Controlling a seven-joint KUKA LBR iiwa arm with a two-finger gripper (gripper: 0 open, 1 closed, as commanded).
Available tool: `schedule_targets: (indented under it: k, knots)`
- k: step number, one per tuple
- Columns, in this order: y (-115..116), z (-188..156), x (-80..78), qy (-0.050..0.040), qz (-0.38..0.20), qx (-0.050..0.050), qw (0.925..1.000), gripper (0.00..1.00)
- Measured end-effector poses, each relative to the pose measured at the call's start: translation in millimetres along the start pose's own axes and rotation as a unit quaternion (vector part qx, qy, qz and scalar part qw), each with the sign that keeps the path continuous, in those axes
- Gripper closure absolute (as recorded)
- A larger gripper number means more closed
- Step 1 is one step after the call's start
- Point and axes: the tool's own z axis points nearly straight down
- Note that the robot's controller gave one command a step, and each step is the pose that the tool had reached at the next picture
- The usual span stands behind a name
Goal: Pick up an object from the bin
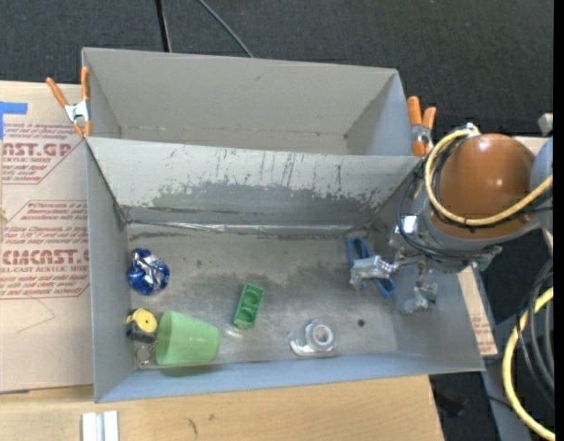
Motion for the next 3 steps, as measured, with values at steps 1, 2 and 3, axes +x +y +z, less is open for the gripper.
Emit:
schedule_targets:
  k: [1, 2, 3]
  knots:
    - [-36.2, 9.2, -32.9, 0.0033, -0.033, -0.002, 0.9995, 0.00]
    - [-39.4, 8.6, -26.4, 0.0066, -0.032, 0.003, 0.9995, 1.00]
    - [-39.0, -138.2, -22.8, 0.0071, -0.106, 0.007, 0.9943, 1.00]
